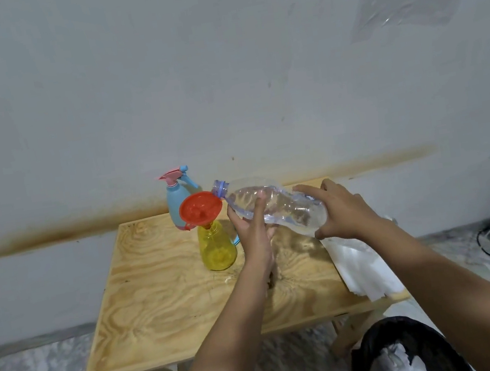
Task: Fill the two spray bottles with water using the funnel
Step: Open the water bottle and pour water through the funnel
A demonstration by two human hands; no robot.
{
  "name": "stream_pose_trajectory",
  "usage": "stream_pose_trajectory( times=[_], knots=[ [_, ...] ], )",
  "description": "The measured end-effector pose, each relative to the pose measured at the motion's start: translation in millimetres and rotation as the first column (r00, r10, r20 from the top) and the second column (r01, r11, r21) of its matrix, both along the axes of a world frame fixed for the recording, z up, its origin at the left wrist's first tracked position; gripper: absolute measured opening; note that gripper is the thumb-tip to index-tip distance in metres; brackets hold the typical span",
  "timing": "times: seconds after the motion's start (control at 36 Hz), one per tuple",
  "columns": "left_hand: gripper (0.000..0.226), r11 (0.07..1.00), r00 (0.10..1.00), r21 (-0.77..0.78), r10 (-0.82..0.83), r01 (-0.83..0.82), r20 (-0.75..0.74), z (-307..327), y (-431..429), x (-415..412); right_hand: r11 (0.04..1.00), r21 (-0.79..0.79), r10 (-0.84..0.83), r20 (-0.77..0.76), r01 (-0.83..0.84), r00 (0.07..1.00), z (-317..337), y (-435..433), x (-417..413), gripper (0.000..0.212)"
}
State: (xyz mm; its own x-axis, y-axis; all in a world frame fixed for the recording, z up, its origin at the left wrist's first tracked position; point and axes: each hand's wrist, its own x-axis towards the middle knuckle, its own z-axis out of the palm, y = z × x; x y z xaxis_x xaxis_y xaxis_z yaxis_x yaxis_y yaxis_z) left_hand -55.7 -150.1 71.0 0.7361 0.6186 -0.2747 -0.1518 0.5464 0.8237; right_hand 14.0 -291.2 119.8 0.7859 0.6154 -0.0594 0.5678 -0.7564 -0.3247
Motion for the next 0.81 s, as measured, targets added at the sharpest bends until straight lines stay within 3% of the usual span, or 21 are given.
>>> stream_pose_trajectory(
  times=[0.08,0.14,0.5,0.64,0.81],
  knots=[
    [0.078,0.997,1.0,0.076,-0.025,0.026,-0.003,6,1,-1,0.997,0.08,-0.013,-0.001,0.013,1.0,-11,-2,-2,0.097],
    [0.073,0.993,0.999,0.114,-0.039,0.036,0.027,13,2,-1,0.989,0.142,-0.028,-0.005,0.029,1.0,-17,-4,-3,0.097],
    [0.084,0.791,0.993,0.609,-0.109,0.056,0.05,68,2,22,0.822,0.548,-0.135,-0.074,0.153,0.988,-31,3,-6,0.103],
    [0.086,0.682,0.992,0.725,-0.129,0.095,-0.008,75,-2,28,0.737,0.644,-0.147,-0.143,0.205,0.979,-45,14,-5,0.109],
    [0.082,0.58,0.99,0.804,-0.122,0.133,-0.075,68,-4,33,0.712,0.656,-0.144,-0.212,0.25,0.967,-60,21,-5,0.109]
  ],
)
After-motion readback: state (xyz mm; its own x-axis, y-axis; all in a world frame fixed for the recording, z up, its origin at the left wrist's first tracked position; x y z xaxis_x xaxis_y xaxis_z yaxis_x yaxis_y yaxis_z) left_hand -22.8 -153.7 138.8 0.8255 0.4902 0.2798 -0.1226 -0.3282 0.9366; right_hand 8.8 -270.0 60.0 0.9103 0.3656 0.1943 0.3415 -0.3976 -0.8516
